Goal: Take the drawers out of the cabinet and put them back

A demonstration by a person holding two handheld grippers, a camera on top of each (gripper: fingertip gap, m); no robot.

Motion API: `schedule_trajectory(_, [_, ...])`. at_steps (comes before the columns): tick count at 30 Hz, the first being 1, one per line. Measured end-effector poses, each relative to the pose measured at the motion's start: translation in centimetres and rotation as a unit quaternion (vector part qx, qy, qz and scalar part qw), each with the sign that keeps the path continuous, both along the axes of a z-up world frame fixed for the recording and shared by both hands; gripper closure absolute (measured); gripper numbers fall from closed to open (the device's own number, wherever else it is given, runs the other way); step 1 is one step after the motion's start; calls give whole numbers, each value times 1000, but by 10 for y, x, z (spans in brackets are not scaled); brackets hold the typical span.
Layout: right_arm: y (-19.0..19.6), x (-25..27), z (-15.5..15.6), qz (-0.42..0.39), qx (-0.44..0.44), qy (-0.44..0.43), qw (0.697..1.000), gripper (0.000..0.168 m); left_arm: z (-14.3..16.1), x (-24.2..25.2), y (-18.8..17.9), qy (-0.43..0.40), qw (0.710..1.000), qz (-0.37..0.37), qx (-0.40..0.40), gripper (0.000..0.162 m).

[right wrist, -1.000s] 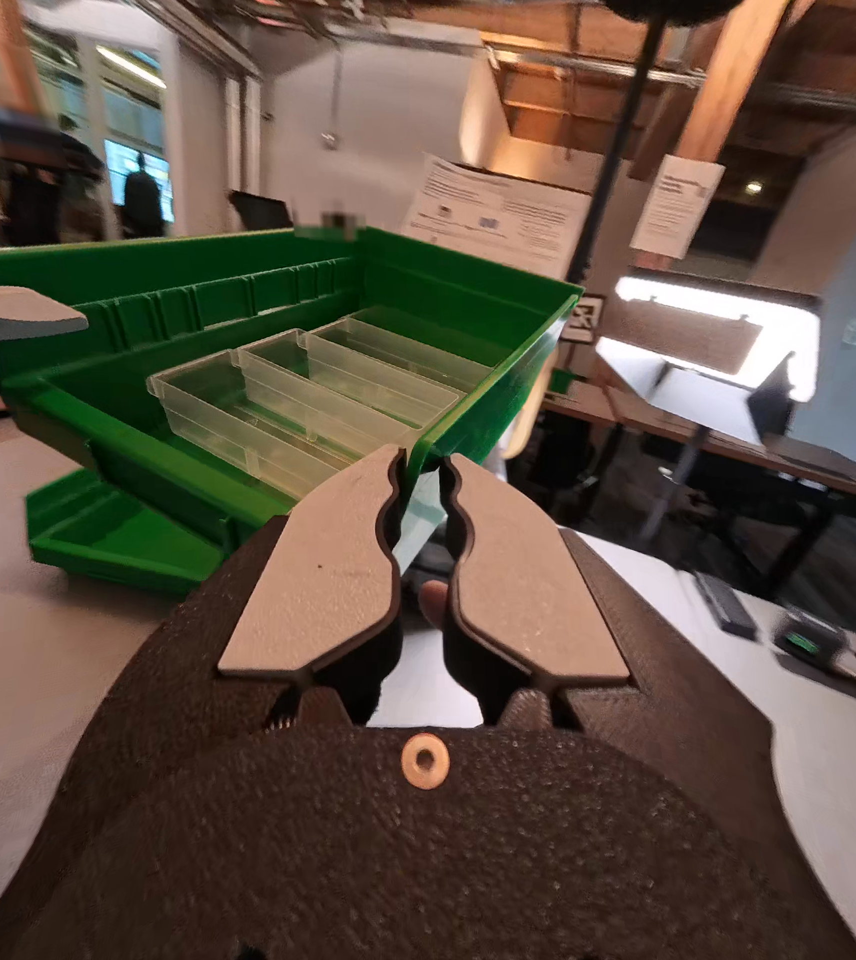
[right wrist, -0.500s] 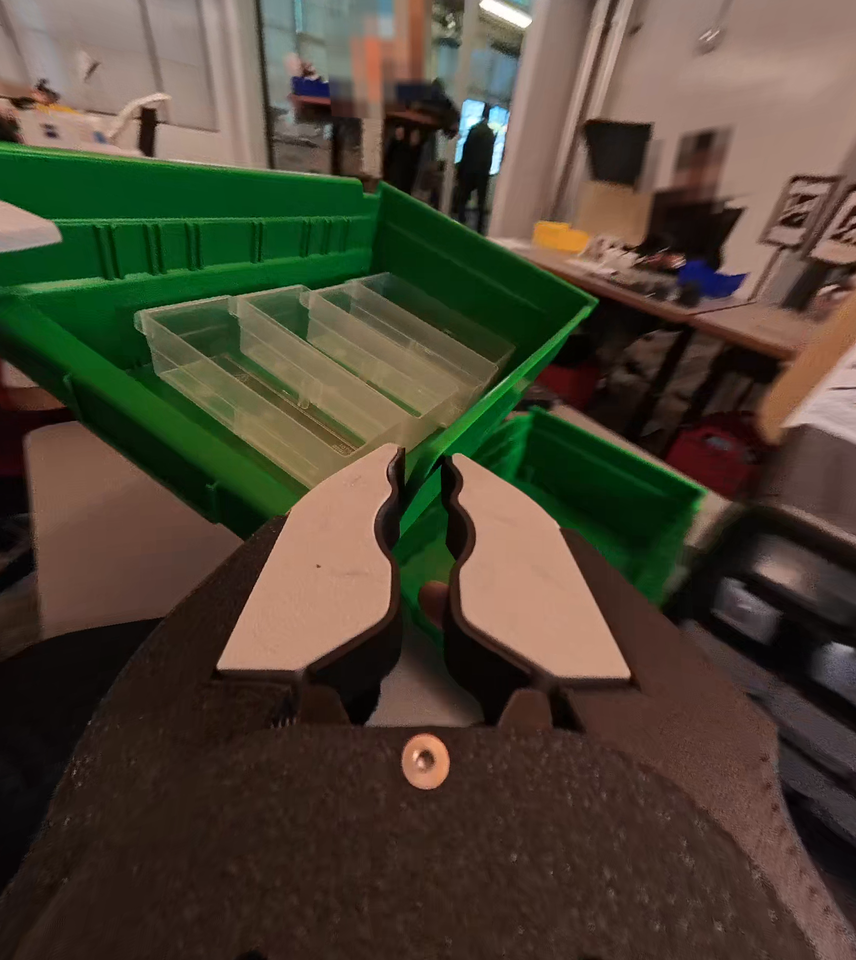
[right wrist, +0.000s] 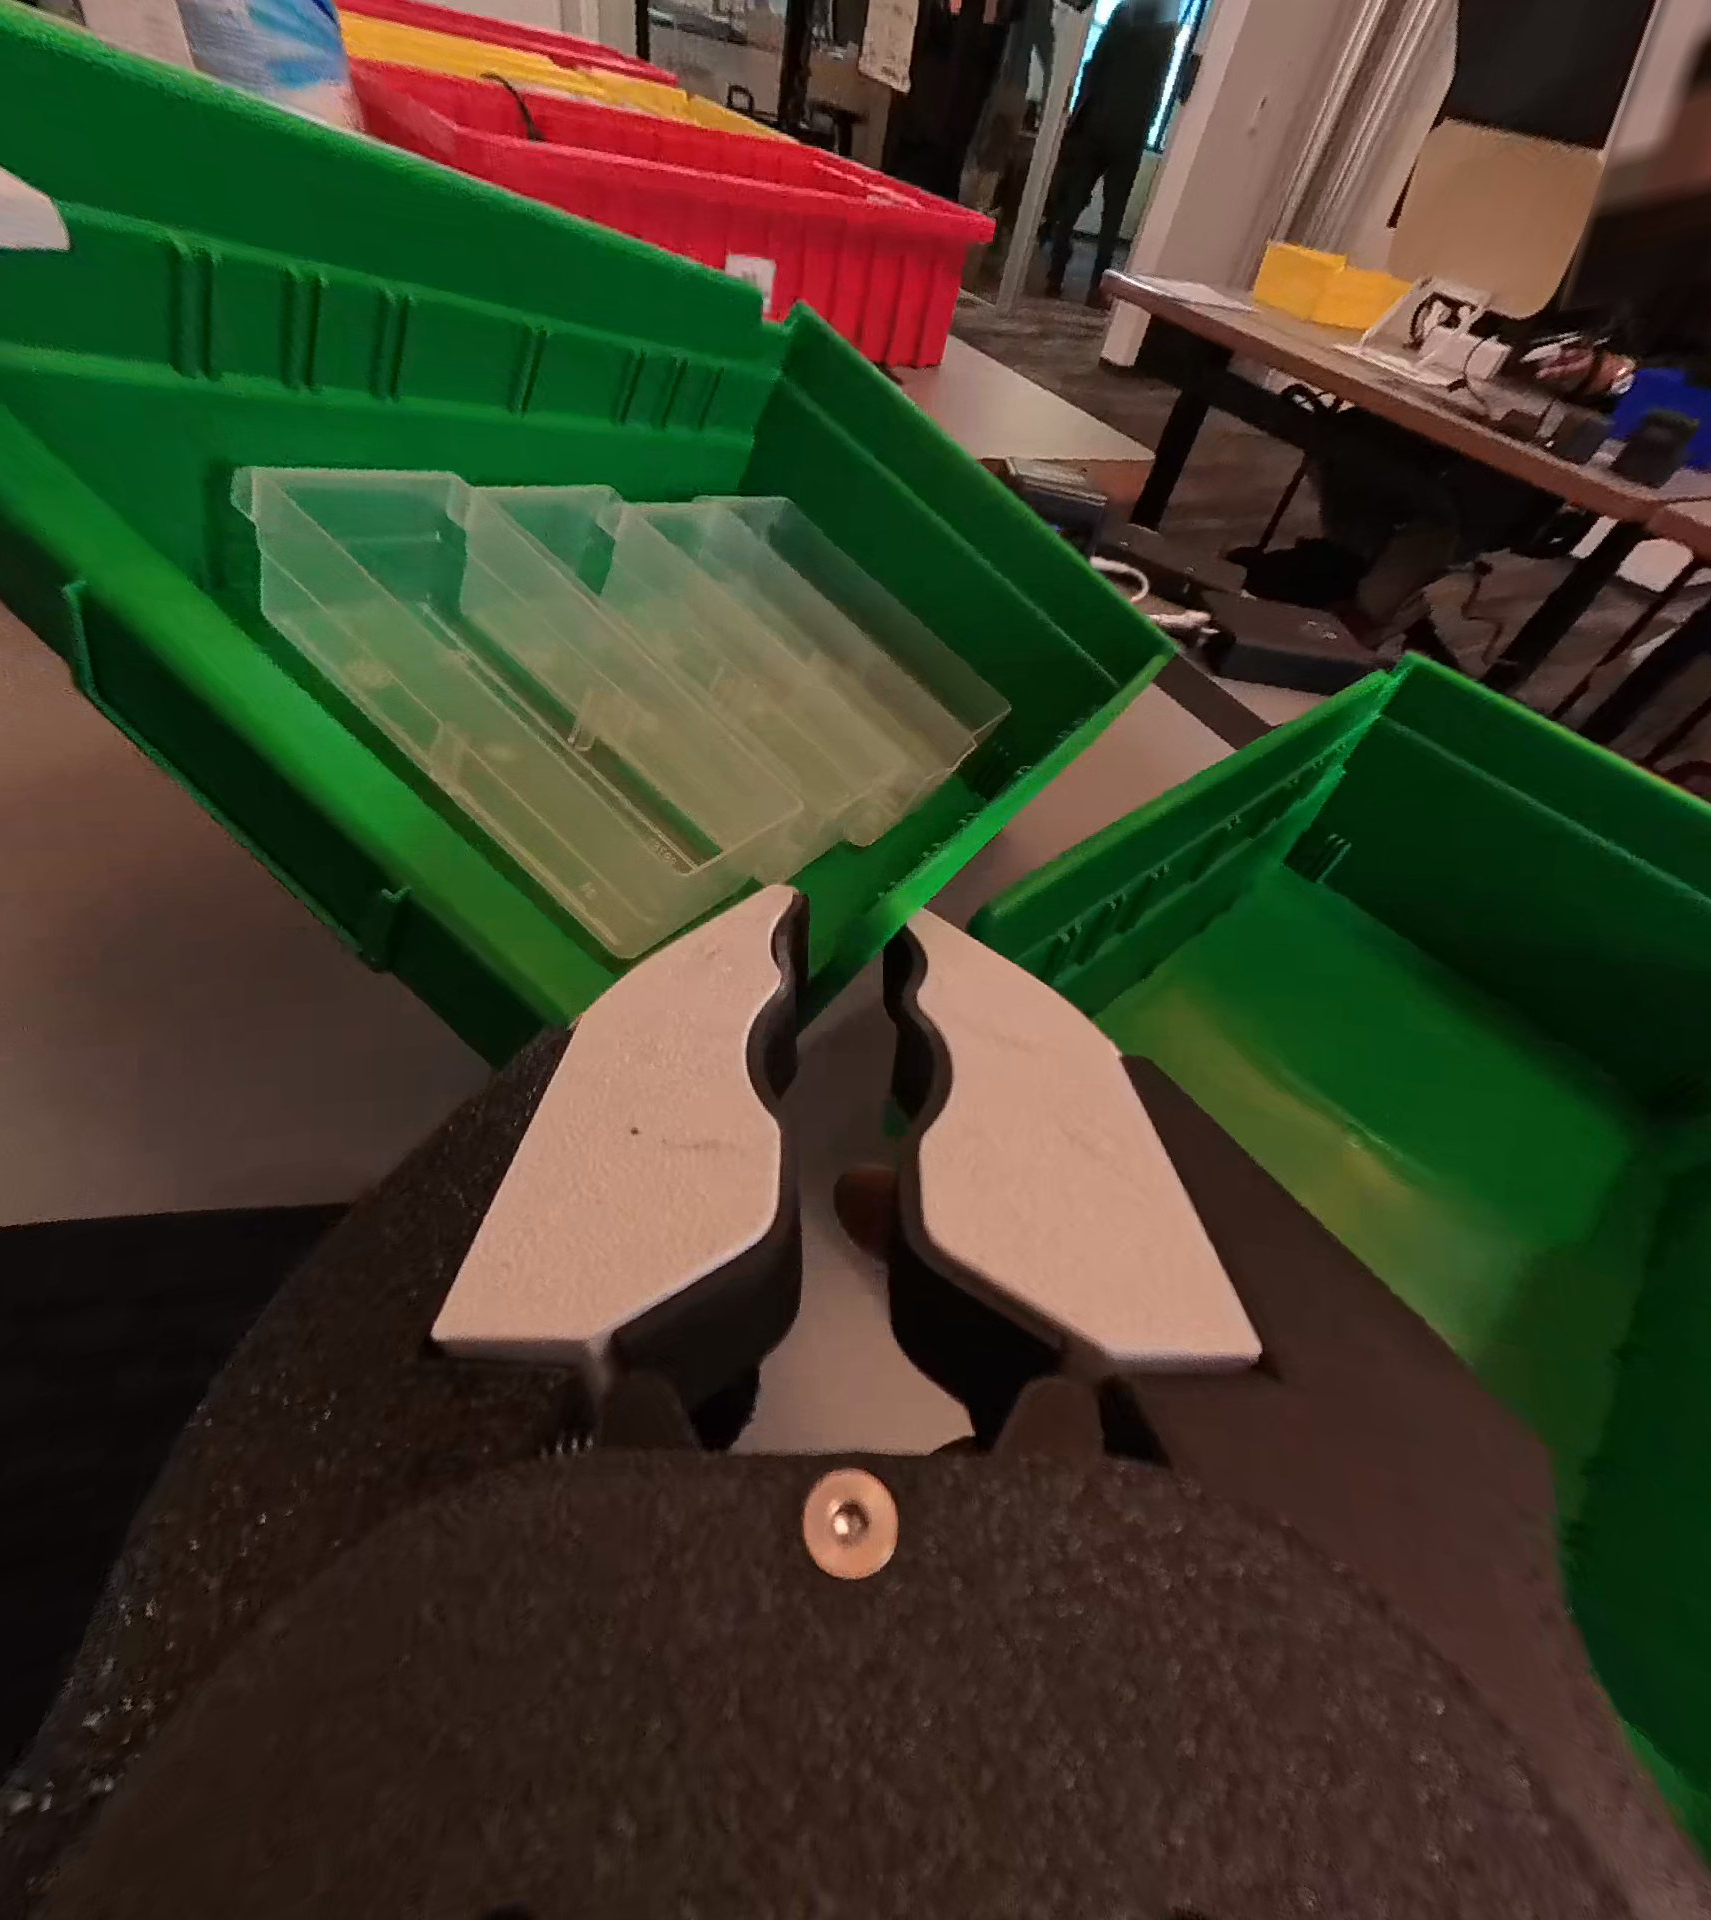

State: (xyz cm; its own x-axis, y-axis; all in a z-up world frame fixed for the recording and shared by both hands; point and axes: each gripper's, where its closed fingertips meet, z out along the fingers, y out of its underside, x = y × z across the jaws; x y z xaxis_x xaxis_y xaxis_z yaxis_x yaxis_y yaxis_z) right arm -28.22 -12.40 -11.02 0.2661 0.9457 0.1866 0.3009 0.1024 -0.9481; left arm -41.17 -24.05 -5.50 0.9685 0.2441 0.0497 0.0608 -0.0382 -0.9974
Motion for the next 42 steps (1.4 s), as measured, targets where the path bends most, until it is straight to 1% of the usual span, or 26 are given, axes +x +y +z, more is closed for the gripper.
schedule_trajectory(2, [4, -3, -5, 5, 10, -1, 1000, 154, -9, -5, 4, 10, 1000, 8, 3, 148])
schedule_trajectory(5, [8, -7, -22, 27, 18, -49, 998, 150, -26, -14, 12, -10, 1000, 13, 21, 147])
schedule_trajectory(7, [7, -4, -32, 53, 23, -85, 995, 147, -47, -20, 18, -31, 999, 17, -4, 149])
schedule_trajectory(9, [5, 8, -31, 88, 42, -99, 990, 147, -69, -24, 24, -45, 998, 23, -41, 151])
schedule_trajectory(11, [10, 27, -26, 114, 77, -120, 983, 138, -88, -26, 27, -57, 995, 25, -76, 153])
schedule_trajectory(12, [20, 38, -26, 110, 97, -145, 979, 131, -94, -27, 27, -63, 994, 24, -83, 153])
schedule_trajectory(14, [44, 60, -29, 105, 130, -206, 964, 118, -97, -26, 27, -72, 993, 13, -89, 151])
schedule_trajectory(16, [64, 78, -41, 114, 148, -273, 944, 108, -94, -26, 24, -65, 993, 5, -97, 148])
schedule_trajectory(19, [88, 91, -69, 125, 194, -372, 899, 99, -68, -28, 16, -9, 996, 28, -88, 136])
schedule_trajectory(21, [98, 94, -96, 133, 215, -435, 864, 101, -51, -15, 17, 47, 994, 18, -97, 130])
schedule_trajectory(22, [104, 92, -106, 129, 233, -455, 850, 114, -45, -5, 20, 72, 992, 3, -107, 126])
schedule_trajectory(23, [108, 89, -110, 126, 254, -461, 841, 137, -43, 6, 25, 96, 988, -15, -124, 122])
schedule_trajectory(25, [109, 85, -109, 134, 275, -465, 831, 139, -48, 25, 34, 137, 976, -55, -163, 115])
schedule_trajectory(27, [106, 84, -103, 133, 276, -463, 832, 139, -54, 38, 42, 161, 965, -88, -185, 113])
schedule_trajectory(30, [95, 90, -89, 133, 300, -463, 823, 139, -70, 48, 48, 152, 956, -129, -217, 108])
schedule_trajectory(31, [90, 93, -83, 135, 294, -459, 828, 139, -76, 49, 49, 149, 953, -137, -226, 106])
schedule_trajectory(32, [83, 94, -74, 136, 280, -446, 839, 139, -81, 50, 50, 147, 950, -146, -234, 105])
schedule_trajectory(33, [76, 95, -63, 138, 269, -433, 849, 139, -87, 52, 51, 146, 947, -155, -241, 104])
schedule_trajectory(36, [59, 102, -30, 146, 277, -410, 857, 139, -102, 58, 51, 163, 934, -173, -267, 101])
schedule_trajectory(38, [41, 111, -6, 160, 272, -381, 869, 139, -110, 60, 50, 183, 921, -182, -293, 99])
schedule_trajectory(42, [-4, 152, 46, 215, 232, -310, 896, 139, -125, 59, 49, 228, 890, -193, -343, 98])
